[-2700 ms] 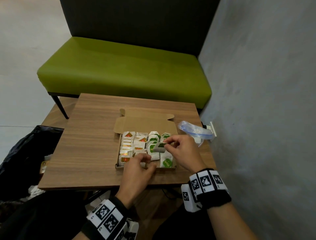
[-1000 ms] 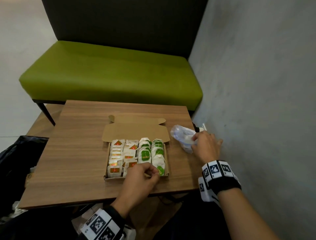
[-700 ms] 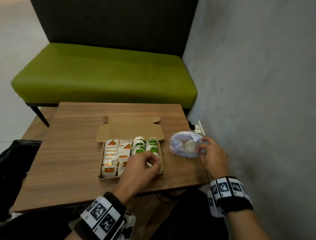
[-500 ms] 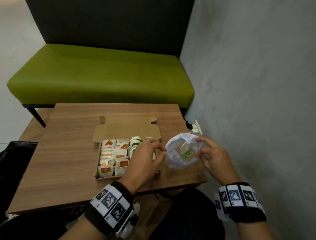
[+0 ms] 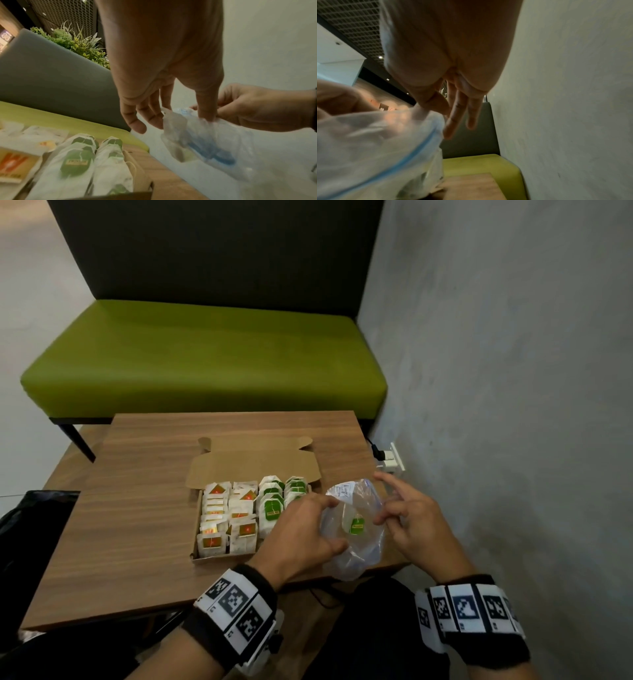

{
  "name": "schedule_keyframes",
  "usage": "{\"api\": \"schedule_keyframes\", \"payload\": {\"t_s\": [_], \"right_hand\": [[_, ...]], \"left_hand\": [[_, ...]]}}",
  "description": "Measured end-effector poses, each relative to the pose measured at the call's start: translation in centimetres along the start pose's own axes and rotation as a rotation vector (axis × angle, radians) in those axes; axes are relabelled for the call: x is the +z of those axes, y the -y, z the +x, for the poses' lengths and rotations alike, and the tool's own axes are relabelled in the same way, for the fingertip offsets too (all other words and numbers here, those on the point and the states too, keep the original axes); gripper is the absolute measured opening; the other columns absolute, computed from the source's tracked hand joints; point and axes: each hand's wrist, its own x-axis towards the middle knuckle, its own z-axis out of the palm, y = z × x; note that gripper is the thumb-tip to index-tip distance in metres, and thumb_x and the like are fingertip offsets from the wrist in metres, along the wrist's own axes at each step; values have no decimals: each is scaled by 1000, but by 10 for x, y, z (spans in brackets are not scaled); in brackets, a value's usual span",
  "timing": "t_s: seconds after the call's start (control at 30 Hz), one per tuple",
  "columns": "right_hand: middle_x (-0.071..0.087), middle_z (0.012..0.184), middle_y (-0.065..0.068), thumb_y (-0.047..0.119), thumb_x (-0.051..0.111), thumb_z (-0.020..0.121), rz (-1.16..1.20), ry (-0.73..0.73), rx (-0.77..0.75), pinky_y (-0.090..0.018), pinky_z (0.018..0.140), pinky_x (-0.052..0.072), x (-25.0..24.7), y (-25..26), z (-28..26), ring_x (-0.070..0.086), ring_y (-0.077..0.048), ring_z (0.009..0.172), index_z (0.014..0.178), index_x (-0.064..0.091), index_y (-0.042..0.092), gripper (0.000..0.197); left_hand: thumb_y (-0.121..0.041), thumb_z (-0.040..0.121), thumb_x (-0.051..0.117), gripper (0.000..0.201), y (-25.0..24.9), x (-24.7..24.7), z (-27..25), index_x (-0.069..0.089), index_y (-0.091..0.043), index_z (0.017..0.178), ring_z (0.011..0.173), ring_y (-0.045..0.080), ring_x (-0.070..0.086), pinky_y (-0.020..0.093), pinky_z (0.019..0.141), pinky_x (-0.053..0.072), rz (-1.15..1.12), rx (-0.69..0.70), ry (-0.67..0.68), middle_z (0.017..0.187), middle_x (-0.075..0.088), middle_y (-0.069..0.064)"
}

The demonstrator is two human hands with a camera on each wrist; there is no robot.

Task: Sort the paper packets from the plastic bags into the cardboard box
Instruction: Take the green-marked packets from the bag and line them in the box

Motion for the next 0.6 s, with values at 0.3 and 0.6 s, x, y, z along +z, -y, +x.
{"api": "schedule_keyframes", "payload": {"t_s": [0.3,0.6], "right_hand": [[23,162,12,75,57,77,-224,187,380,-66,117,5,15,41,3,18,-20,148,95,74,38,45],[38,155,12,49,69,86,48,96,438,-66,113,22,28,27,10,34,-19,143,87,73,42,9]], "left_hand": [[-41,75,77,64,-17,10,-10,53,-20,130,110,6,52,13,87,39,-123,32,-140,124,57,-7],[-37,64,87,70,-5,10,-15,52,-25,124,106,8,57,29,91,54,-246,-16,-138,119,57,-9]]}}
